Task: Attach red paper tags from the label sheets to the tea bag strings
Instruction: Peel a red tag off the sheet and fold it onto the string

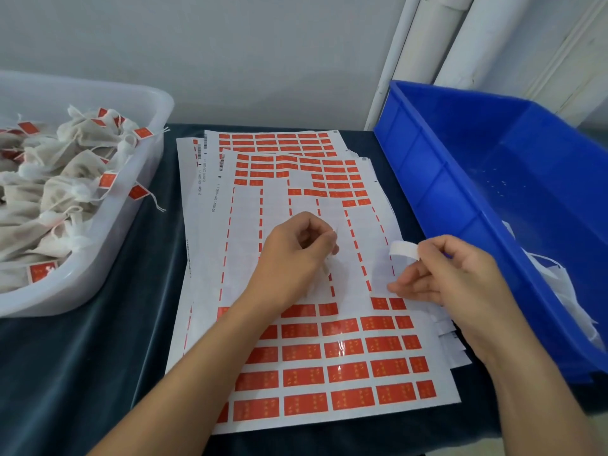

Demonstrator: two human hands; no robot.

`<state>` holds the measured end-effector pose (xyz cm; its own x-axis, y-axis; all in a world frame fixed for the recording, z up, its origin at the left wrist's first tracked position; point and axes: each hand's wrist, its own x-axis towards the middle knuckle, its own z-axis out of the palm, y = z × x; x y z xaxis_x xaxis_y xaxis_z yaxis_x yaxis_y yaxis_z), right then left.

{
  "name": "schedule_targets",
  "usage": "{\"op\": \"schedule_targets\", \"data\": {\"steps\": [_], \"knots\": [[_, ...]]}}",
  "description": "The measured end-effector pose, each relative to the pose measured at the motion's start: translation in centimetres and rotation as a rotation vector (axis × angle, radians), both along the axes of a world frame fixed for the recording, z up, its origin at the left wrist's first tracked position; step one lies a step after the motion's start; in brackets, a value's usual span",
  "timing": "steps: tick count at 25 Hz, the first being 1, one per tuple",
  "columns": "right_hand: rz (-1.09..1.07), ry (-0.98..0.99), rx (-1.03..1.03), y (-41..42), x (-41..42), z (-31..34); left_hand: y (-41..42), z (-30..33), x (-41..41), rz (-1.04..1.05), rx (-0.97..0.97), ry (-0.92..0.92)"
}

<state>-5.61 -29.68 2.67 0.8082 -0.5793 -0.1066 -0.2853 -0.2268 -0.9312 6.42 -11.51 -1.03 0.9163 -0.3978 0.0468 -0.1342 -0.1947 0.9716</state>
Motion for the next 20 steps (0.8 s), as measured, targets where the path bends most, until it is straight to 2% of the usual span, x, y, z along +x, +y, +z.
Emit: {"op": "schedule_targets", "data": {"steps": [5,9,14,20], "knots": [[0.073,-0.107,0.13,1.5,1.9,-0.2,0.8,0.9,0.5,0.057,-0.229,0.147],[0.048,-0.165,0.425,2.5,5.1,-0.8,1.2,1.1,0.8,0.064,-0.356,0.266],[0.04,-0.235,0.668,3.4,7.4,-2.4,1.6,1.1,1.5,0.096,-0.438,0.25],[0.042,-0.287,0.757,4.0,7.5,-4.2,1.6,0.8,1.9,0.091,-0.489,0.255]]}}
